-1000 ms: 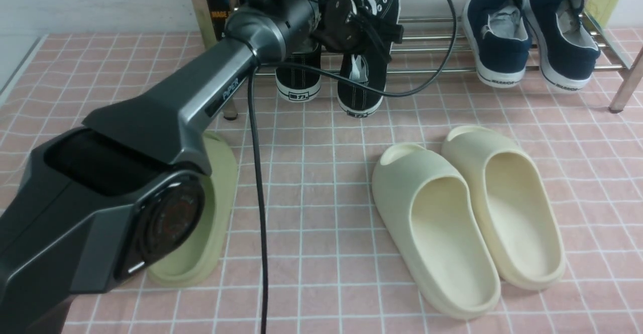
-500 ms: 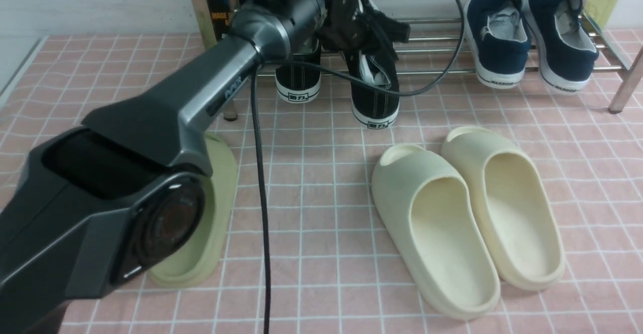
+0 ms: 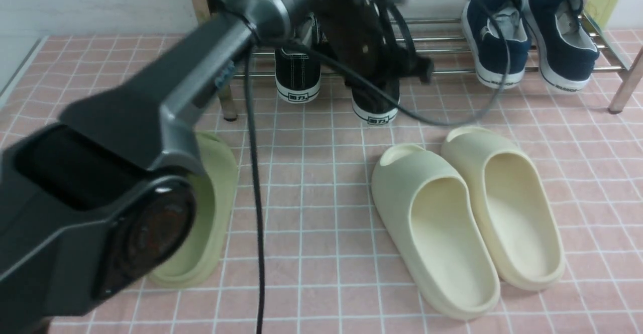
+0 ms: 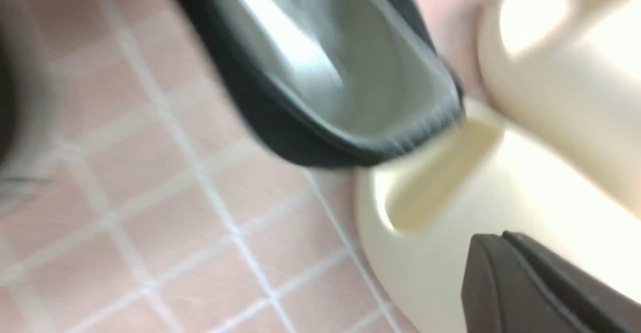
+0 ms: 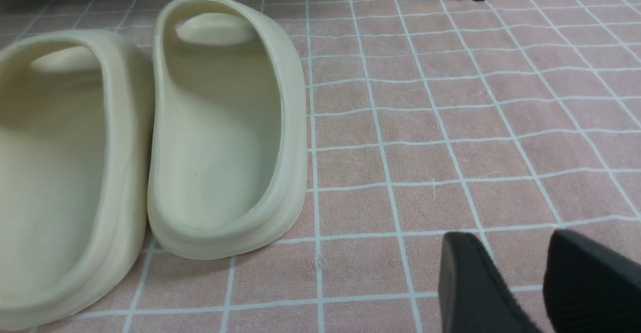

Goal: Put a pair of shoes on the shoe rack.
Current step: Use the left arm to put a shoe into the shoe rack

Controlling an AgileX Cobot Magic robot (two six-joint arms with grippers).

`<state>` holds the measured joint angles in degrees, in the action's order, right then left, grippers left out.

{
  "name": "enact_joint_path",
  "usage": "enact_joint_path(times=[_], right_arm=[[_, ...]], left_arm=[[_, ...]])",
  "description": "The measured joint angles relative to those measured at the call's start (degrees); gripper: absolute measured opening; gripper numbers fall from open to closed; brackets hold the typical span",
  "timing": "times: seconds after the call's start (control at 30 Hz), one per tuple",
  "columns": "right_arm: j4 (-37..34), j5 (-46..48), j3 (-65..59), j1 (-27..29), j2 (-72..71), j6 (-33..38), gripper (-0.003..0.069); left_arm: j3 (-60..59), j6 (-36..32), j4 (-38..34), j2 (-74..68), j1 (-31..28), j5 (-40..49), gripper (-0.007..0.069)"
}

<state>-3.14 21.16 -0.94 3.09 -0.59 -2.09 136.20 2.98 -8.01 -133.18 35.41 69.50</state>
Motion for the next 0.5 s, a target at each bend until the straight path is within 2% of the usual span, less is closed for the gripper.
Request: enact_joint_path(times=[0.13,0.23,0.43,0.5], right_arm=[[0.0,0.0,0.0,0.0,0.0,0.0,0.0239],[0.0,0.0,0.0,0.0,0.0,0.0,0.0239],[0.1,0.0,0.0,0.0,0.0,0.0,0.0239],[0.1,0.0,0.0,0.0,0.0,0.0,0.0239]], left_arm=[[-0.1,-1.2,0.8,-3.0,1.5,-0.8,0.0002],[-0.1,-0.3,6.0,-4.3,1.5,-5.7,0.0002],[-0.2,5.9,13.1,-4.7,1.8,-12.2,0.0002],[-0.2,8.7,15.5,-4.7,1.8,-17.5,0.0002]])
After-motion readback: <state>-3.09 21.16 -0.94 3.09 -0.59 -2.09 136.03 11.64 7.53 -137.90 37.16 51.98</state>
